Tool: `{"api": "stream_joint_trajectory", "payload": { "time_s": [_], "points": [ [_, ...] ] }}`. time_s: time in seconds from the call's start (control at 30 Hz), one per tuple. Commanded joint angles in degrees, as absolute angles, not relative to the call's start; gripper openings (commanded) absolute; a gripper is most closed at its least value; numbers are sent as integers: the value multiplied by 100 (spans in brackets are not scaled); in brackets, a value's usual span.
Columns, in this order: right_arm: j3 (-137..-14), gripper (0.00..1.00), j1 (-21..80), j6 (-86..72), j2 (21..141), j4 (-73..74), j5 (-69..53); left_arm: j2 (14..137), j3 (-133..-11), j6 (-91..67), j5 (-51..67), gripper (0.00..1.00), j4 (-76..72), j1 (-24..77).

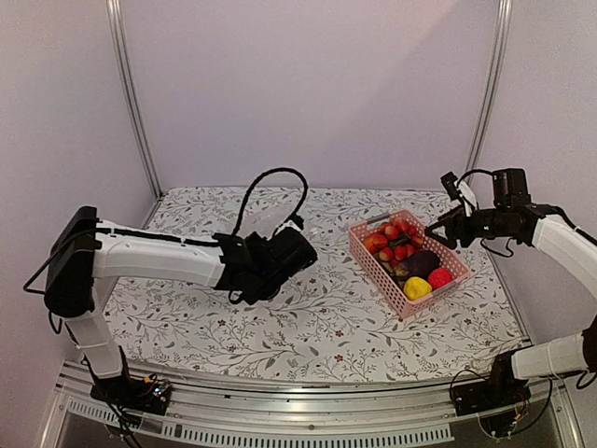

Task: Place the food in the zip-top bag and seal the zipper
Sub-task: Pick up the zipper food storage bag at the center of the board, then adjust the zipper on the zipper food storage bag.

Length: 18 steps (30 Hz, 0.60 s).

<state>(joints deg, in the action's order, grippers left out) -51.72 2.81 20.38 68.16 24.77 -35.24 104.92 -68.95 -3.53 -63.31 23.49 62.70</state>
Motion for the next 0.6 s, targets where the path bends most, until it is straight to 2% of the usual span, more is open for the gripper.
{"api": "stream_joint_trajectory", "payload": {
  "time_s": [0.0, 0.3, 0.57],
  "points": [
    [-6111, 71, 1046, 2015, 7019, 2896, -3727, 9891, -7499, -841, -5456, 0, 2813, 6024],
    [-7994, 70, 2932, 1592, 7953, 3399, -3691, 9373, -8207, -2028, -4591, 0, 2942, 5913],
    [-9197, 70, 4219, 1498, 8825, 3625, -3443, 8737, -8004, -2879, -3841, 0, 2646, 5857]
  ]
}}
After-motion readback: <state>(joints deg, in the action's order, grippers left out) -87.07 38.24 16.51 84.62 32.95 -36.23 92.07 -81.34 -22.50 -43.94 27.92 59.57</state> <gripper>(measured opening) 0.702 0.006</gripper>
